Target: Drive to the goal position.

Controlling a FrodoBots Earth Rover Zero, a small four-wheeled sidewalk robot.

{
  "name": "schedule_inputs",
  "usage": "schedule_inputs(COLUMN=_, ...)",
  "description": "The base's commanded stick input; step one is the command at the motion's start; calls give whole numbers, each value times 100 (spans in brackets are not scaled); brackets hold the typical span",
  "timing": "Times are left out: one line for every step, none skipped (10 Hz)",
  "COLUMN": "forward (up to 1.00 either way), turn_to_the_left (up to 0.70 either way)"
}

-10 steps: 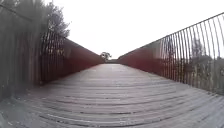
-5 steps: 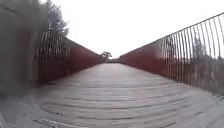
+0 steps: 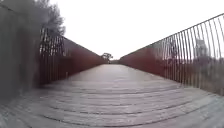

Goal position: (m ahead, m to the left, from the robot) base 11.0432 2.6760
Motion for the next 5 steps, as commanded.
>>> schedule_inputs(forward=100, turn_to_the_left=-15)
schedule_inputs(forward=100, turn_to_the_left=-27)
schedule_inputs(forward=100, turn_to_the_left=-34)
schedule_inputs(forward=100, turn_to_the_left=-20)
schedule_inputs(forward=100, turn_to_the_left=-6)
